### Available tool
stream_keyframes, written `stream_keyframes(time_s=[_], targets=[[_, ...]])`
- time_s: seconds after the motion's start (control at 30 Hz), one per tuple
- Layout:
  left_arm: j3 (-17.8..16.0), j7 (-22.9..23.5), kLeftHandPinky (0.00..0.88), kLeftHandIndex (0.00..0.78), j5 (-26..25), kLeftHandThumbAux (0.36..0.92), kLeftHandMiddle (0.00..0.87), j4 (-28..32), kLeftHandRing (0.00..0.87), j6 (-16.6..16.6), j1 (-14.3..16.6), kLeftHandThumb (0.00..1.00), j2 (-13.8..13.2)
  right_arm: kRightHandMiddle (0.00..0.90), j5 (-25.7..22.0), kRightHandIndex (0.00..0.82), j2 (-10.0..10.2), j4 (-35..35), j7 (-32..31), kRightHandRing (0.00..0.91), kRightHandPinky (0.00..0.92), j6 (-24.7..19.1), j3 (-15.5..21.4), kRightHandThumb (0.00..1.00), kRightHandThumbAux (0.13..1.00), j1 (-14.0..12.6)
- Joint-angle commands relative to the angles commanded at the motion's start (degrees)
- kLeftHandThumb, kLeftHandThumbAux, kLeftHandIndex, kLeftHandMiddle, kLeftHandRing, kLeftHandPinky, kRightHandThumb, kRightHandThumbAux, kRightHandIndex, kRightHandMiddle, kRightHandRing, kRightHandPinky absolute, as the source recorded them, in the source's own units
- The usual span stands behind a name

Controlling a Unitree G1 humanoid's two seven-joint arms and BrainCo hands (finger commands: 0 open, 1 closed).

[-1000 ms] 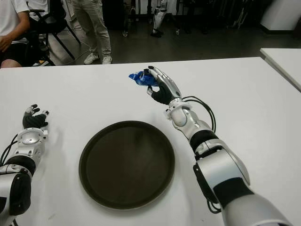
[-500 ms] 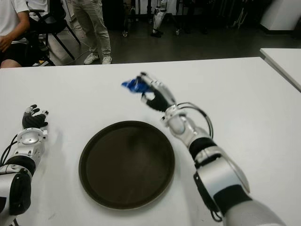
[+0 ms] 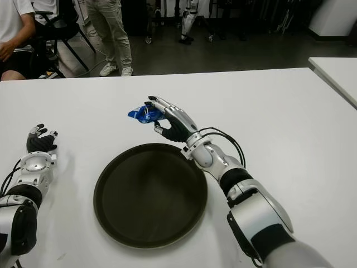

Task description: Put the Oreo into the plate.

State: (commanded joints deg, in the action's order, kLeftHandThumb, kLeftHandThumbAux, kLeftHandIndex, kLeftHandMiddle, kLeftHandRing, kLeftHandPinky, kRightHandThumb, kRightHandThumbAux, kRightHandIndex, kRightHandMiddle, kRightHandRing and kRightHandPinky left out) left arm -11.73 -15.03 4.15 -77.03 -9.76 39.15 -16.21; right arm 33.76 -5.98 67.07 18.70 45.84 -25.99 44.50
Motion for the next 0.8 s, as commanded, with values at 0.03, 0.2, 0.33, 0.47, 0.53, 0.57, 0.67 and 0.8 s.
stream_keyframes(time_s=[0.03, 0.2, 0.33, 0.47, 0.53, 0.57, 0.67, 0.8], targets=[[0.1, -0.1, 0.091, 0.024, 0.1, 0.625, 0.148, 0.0, 0.137, 0.0, 0.0, 0.167, 0.0, 0.085, 0.3, 0.413, 0.0, -0.1, 0.1, 0.122, 0.141, 0.2, -0.3, 0.699, 0.728, -0.1], [0.2, -0.1, 0.087, 0.030, 0.1, 0.634, 0.145, 0.0, 0.136, 0.2, 0.0, 0.154, 0.0, 0.067, 1.4, 0.414, 0.6, -0.2, 0.3, 0.106, 0.147, 1.1, -1.8, 0.699, 0.728, -1.5], [0.0, -0.1, 0.086, 0.031, 0.0, 0.637, 0.143, 0.0, 0.135, 0.2, 0.1, 0.153, 0.1, 0.065, 1.7, 0.414, 0.8, -0.2, 0.1, 0.101, 0.138, 1.2, -2.2, 0.699, 0.728, -2.1], [-0.6, 0.4, 0.071, 0.029, -0.6, 0.629, 0.130, 0.0, 0.119, 0.2, 0.1, 0.169, 0.2, 0.075, 2.1, 0.414, 0.7, 0.1, -2.1, 0.100, 0.132, 0.7, -3.0, 0.700, 0.727, -3.1], [-0.6, 0.4, 0.065, 0.026, -0.6, 0.623, 0.125, 0.0, 0.113, 0.2, 0.1, 0.172, 0.2, 0.078, 1.9, 0.415, 0.5, -0.1, -2.9, 0.103, 0.136, 0.9, -3.0, 0.701, 0.727, -3.3], [-0.7, 0.4, 0.062, 0.025, -0.6, 0.621, 0.124, 0.0, 0.111, 0.2, 0.1, 0.172, 0.2, 0.079, 1.8, 0.415, 0.4, -0.3, -3.2, 0.106, 0.139, 0.9, -3.0, 0.701, 0.726, -3.4], [-0.7, 0.4, 0.058, 0.023, -0.6, 0.617, 0.123, 0.0, 0.109, 0.1, 0.1, 0.173, 0.2, 0.081, 1.7, 0.415, 0.1, -0.8, -3.9, 0.109, 0.142, 1.3, -2.9, 0.702, 0.726, -3.7], [-0.6, 0.2, 0.060, 0.021, -0.5, 0.614, 0.126, 0.0, 0.113, 0.1, 0.1, 0.173, 0.2, 0.073, 1.6, 0.415, -0.2, -1.3, -4.4, 0.107, 0.142, 2.0, -2.9, 0.703, 0.726, -4.1]])
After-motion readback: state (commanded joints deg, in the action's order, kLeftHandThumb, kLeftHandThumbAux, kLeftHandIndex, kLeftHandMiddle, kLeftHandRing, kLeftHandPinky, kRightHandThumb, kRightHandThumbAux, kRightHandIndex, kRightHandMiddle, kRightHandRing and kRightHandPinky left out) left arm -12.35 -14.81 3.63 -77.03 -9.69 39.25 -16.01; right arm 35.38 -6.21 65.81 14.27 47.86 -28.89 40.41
